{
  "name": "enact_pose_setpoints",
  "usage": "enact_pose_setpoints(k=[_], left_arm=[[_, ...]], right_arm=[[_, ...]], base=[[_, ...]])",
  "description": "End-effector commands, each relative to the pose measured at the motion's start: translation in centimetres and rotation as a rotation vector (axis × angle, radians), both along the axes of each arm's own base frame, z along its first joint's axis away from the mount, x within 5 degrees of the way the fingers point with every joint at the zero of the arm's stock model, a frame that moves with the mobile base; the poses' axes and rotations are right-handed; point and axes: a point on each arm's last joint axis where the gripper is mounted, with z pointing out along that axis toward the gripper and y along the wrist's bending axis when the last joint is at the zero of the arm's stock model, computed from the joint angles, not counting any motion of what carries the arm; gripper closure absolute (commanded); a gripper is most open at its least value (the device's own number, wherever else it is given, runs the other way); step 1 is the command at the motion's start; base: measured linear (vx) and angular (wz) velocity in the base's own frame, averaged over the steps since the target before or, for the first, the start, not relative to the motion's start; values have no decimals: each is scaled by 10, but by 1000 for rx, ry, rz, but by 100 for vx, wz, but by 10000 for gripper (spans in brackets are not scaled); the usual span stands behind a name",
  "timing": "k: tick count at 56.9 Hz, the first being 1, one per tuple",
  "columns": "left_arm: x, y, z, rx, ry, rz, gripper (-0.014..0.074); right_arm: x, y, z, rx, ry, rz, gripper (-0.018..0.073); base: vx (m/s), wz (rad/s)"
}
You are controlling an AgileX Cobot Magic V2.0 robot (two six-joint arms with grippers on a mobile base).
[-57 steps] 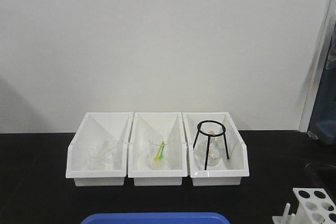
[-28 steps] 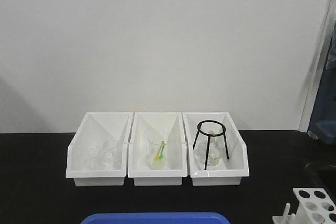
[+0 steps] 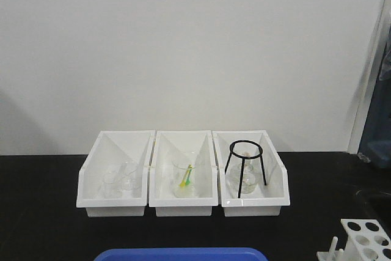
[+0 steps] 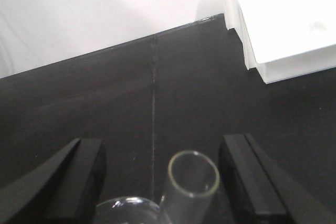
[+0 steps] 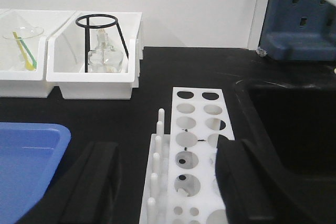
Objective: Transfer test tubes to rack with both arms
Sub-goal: 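Lower the left gripper around the glass test tube in the beaker and close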
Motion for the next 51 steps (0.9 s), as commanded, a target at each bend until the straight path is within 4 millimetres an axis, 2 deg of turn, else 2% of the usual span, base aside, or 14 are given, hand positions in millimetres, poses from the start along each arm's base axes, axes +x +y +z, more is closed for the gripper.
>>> enact_pose_setpoints(k=[1,10,25,37,51], left_arm=[[10,2,12,2,-103,12,38],[13,2,3,0,-63,12,38],[13,2,5,1,-89,14,76],[13,2,4,-1,-84,14,214],[13,2,4,-1,-84,14,459]], right_arm=[[3,0,16,-7,-94,-1,88],[3,0,16,-7,-94,-1,88],[3,0,16,-7,-94,-1,88],[3,0,16,-7,-95,-1,90],[3,0,16,-7,-95,-1,114]], base=[[0,0],[0,0],[0,0],[0,0],[0,0]])
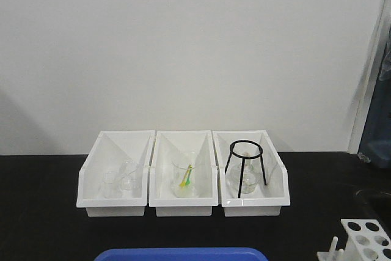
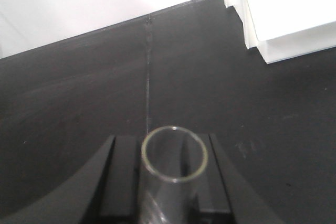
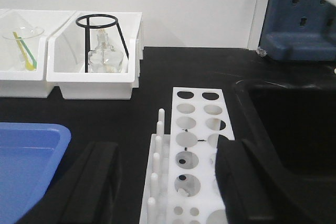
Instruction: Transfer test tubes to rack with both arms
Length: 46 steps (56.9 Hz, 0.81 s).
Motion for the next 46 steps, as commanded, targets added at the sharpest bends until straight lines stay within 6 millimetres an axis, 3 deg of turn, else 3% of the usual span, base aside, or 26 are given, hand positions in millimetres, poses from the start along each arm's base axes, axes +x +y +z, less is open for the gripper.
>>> enact_pose_setpoints(k=[1,11,25,46], left_arm=[[6,2,18,1,-129,13,479],[6,3,18,-9,-128,28,619],[3,7,25,-47,-165,95,617],[-19,5,68,-55,-315,85,614]], right_arm=[[3,0,17,-7,-96,-1,116],[3,0,17,-7,-96,-2,132],[4,0,17,-7,-97,-2,134],[4,0,17,-5,-96,-2,134]], base=[[0,0],[0,0],[0,0],[0,0]])
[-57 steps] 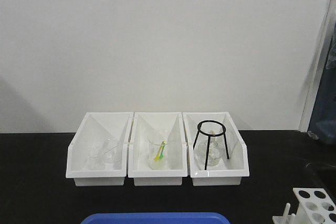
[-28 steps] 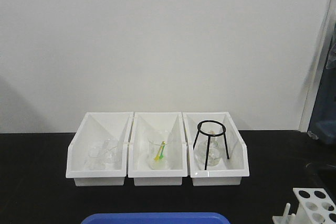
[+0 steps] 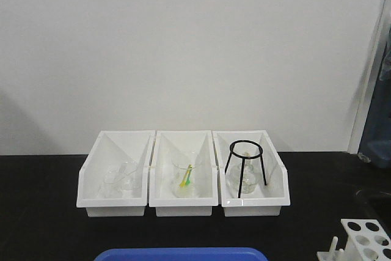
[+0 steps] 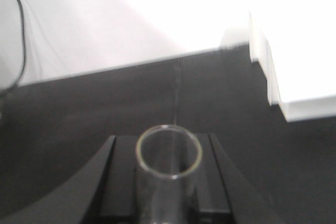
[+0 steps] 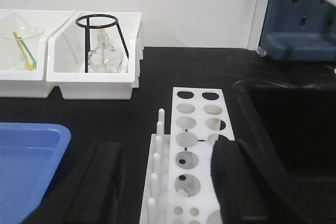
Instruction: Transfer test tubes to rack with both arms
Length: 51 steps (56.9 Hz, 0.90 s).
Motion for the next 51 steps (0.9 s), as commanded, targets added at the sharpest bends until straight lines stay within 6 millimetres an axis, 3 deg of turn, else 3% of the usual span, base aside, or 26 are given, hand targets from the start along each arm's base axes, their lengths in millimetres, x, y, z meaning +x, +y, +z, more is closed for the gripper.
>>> enact_pose_setpoints(k=[1,16,28,36,51], left_arm=[[-3,1,30,2,-166,14,614],[-13,-1,91,-18,-333,0,612],[-11,-6,128,-264,-393,-34,611],[-5,-24,134,-370,-378,-147,611],[9,-77,126,-587,-359,-484,611]], right_arm=[[4,0,17,-5,-96,-2,134],[4,0,17,-5,-101,-2,134],[4,0,21,15,-149,-5,134],[5,0,30,-1,-145,0,134],[19,0,53,-87,-65,19,134]], base=[[0,0],[0,0],[0,0],[0,0],[0,0]])
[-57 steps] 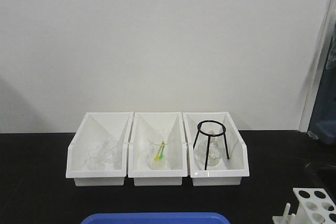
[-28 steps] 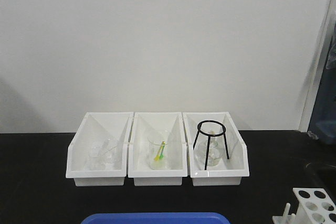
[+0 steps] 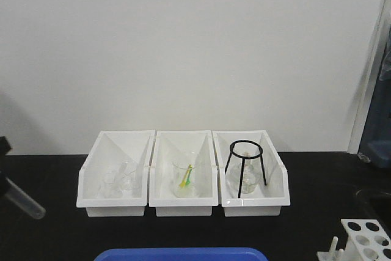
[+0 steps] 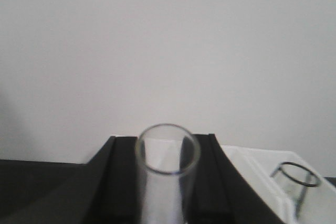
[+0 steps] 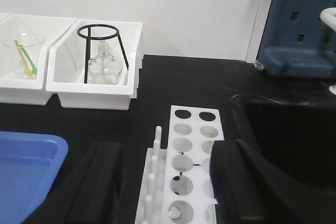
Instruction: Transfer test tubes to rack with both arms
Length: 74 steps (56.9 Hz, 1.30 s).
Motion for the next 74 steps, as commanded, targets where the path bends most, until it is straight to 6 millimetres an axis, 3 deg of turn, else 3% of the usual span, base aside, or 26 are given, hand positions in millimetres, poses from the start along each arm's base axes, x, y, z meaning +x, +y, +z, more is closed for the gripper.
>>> enact_pose_setpoints(k=[1,13,25,32,45,63,74], left_arm=[[3,-21,19,-95,-146,-154,611],[20,-64,-7,-243,-99,-408,611],[28,-93,-31,-288,-45,-525,611],[28,-105,-42,-284,-2,-561,611],[27,-112,-45,-297,-7,-590,611],[27,-111,-46,-318,11,-589,611],[27,-111,-46,-317,14,-588,611]], right_arm=[[9,0,25,-32,-82,7,134],[29,2,37,1,-39,17,134],[44,13,49,19,38,129,134],[52,41,48,-41,47,342,134],[69,111,49,-166,7,688,102],[100,209,53,-229,12,805,-30],[121,234,58,-214,8,764,-31]], base=[[0,0],[0,0],[0,0],[0,0],[0,0],[0,0],[0,0]])
